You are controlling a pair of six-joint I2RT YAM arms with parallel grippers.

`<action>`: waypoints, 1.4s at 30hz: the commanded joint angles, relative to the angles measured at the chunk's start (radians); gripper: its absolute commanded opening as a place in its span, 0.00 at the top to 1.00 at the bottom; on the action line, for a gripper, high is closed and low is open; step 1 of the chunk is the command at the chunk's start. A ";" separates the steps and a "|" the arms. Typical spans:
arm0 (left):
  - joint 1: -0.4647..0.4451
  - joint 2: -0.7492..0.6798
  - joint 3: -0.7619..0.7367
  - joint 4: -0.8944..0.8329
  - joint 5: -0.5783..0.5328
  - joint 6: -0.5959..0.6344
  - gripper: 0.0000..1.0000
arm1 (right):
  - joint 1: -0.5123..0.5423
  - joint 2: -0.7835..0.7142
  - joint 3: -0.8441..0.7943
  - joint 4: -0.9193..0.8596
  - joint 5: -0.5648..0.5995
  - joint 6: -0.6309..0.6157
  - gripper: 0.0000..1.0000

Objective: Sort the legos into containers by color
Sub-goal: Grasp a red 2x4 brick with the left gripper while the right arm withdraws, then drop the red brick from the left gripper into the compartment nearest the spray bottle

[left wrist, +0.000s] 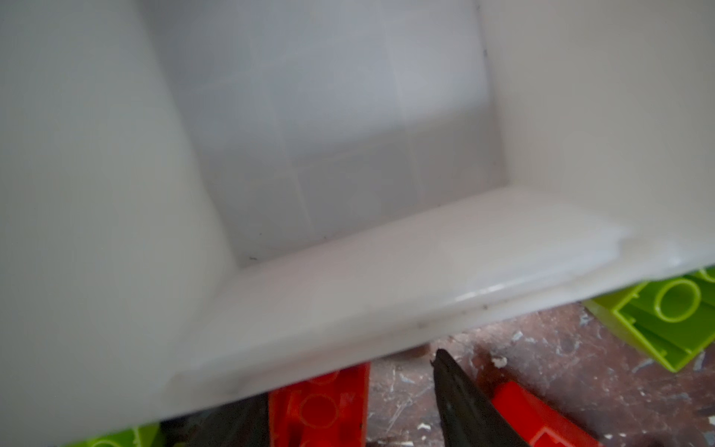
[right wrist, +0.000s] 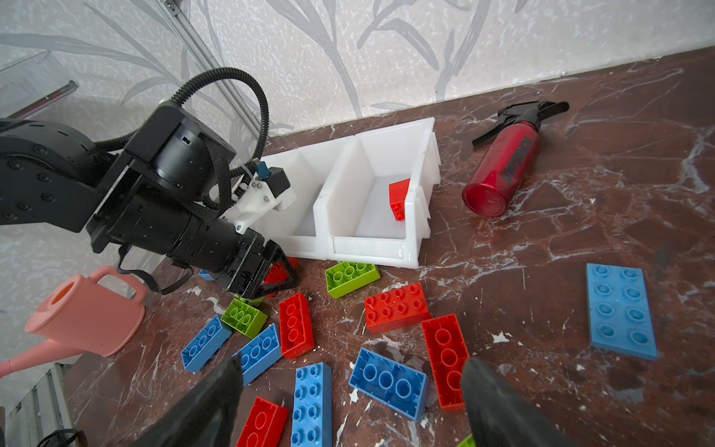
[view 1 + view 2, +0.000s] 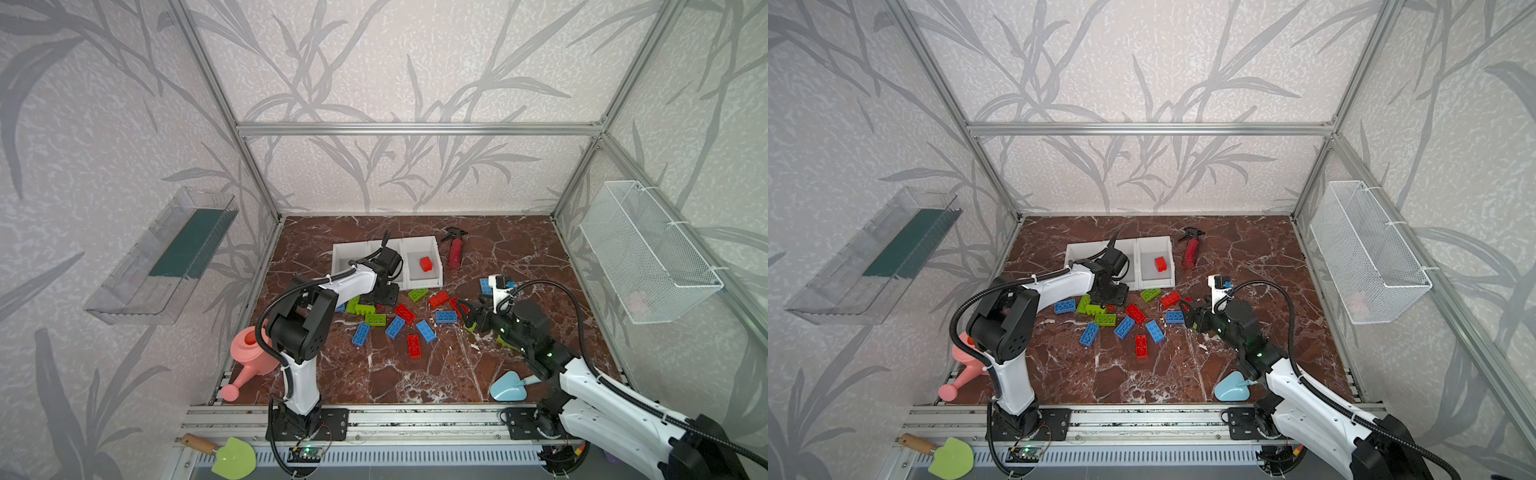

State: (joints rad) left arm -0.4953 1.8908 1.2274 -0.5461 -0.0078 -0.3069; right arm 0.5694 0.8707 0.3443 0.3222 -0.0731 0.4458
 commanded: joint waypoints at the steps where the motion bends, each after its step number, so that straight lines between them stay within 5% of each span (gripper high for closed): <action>1: -0.002 -0.007 -0.006 0.024 -0.017 0.008 0.43 | 0.002 0.003 -0.008 0.040 -0.011 0.006 0.11; 9: -0.010 -0.071 -0.059 0.044 -0.029 -0.010 0.62 | 0.003 0.014 -0.009 0.049 -0.010 0.001 0.12; 26: -0.094 -0.351 -0.120 -0.045 -0.010 -0.041 0.68 | 0.002 0.028 -0.021 0.064 0.012 -0.012 0.12; 34: -0.097 -0.384 -0.006 -0.075 0.069 -0.020 0.68 | 0.003 0.025 -0.024 0.064 0.021 -0.012 0.12; 42: -0.096 -0.219 0.224 -0.100 0.123 0.017 0.68 | 0.003 0.023 -0.027 0.066 0.024 -0.008 0.12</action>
State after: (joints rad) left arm -0.5884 1.6051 1.3739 -0.6193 0.0807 -0.3237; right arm 0.5694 0.9081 0.3294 0.3576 -0.0608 0.4438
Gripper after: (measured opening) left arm 0.323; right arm 0.884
